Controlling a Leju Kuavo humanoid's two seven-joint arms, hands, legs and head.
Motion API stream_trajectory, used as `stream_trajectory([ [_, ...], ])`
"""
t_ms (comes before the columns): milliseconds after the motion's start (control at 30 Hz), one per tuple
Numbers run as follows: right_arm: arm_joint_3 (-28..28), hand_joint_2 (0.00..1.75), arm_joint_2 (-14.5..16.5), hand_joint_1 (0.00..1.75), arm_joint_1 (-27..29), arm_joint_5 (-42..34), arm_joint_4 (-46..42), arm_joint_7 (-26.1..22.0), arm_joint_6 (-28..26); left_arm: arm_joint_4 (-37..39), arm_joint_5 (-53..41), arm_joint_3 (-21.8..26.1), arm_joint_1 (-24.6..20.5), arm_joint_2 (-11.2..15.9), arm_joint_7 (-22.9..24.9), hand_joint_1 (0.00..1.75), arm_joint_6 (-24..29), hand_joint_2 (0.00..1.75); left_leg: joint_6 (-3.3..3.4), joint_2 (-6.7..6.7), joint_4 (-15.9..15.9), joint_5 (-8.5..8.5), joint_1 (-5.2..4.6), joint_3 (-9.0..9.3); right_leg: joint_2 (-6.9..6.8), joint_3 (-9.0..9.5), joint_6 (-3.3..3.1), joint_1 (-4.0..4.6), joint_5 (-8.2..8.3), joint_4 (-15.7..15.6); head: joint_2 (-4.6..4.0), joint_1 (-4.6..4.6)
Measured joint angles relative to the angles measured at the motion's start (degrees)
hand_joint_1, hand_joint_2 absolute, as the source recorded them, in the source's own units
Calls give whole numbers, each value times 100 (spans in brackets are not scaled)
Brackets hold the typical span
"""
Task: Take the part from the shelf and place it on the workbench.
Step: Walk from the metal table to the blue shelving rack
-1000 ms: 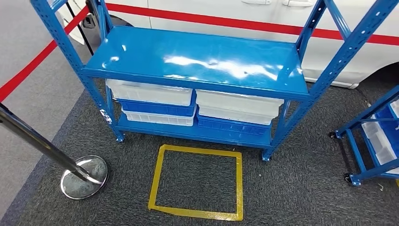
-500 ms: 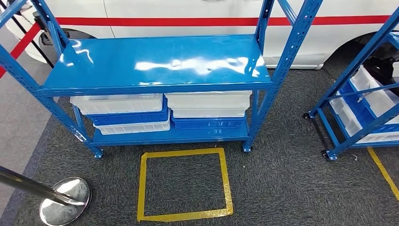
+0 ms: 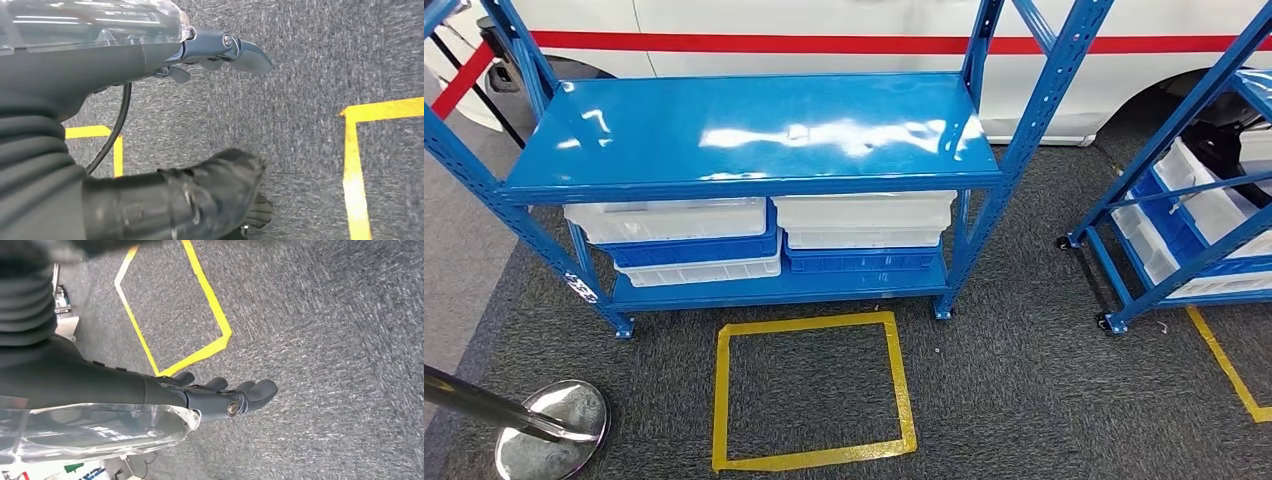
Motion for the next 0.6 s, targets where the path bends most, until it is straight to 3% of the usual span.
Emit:
stream_trajectory([
  [67, 78, 175, -12, 0, 34, -100, 1, 5, 15, -34, 126, -119, -1, 22, 21, 0, -17, 175, -47, 7, 9, -23, -21, 18, -45, 335, -68, 35, 240, -692, 1, 0],
  [100, 146, 175, -22, 0, 54, -184, 1, 13, 39, -59, 226, -207, 0, 43, 45, 0, -38, 175, -78, 14, 11, -32, -28, 21, -56, 396, -103, 55, 259, -835, 0, -1],
  [233, 472, 175, -84, 0, 121, -563, -5, 34, 161, -134, 715, -596, 38, 146, 175, 0, -146, 175, -212, 8, 107, -138, -20, 8, -21, 424, -247, 48, 277, -921, 1, -4],
  [300, 655, 175, -126, 0, 136, -755, -23, 41, 226, -145, 959, -798, 99, 209, 245, 0, -206, 175, -256, -40, 634, -469, -6, -224, -14, 434, -322, 39, 297, -951, 1, -6],
  [367, 840, 175, -171, 0, 140, -933, -61, 50, 288, -145, 1193, -992, 186, 261, 313, 0, -264, 175, -282, -57, 1404, -818, -3, -592, 5, 424, -355, 57, 291, -939, 0, -7],
  [400, 936, 175, -192, 0, 140, -1021, -89, 59, 317, -145, 1306, -1086, 240, 282, 345, 0, -292, 175, -288, -58, 1625, -857, -3, -703, 18, 424, -361, 65, 284, -929, 1, -8],
  [433, 1036, 175, -214, 0, 138, -1113, -128, 70, 349, -144, 1422, -1185, 296, 301, 380, 0, -321, 175, -286, -58, 1636, -780, -3, -716, 34, 425, -363, 71, 274, -913, 0, -7],
  [467, 1133, 175, -235, 0, 133, -1200, -169, 81, 376, -144, 1534, -1280, 352, 316, 411, 0, -347, 175, -277, -58, 1441, -615, -3, -632, 52, 427, -359, 74, 261, -894, 1, -8],
  [533, 1335, 175, -275, 0, 120, -1371, -264, 99, 432, -143, 1752, -1480, 456, 363, 474, 0, -398, 175, -231, -68, 675, -233, -6, -279, 81, 427, -332, 80, 225, -845, 0, -7],
  [600, 1527, 175, -318, 0, 110, -1531, -344, 110, 481, -143, 1955, -1672, 532, 411, 530, 0, -447, 175, -179, -83, 176, -75, -28, -61, 91, 411, -285, 95, 198, -800, 0, -6],
])
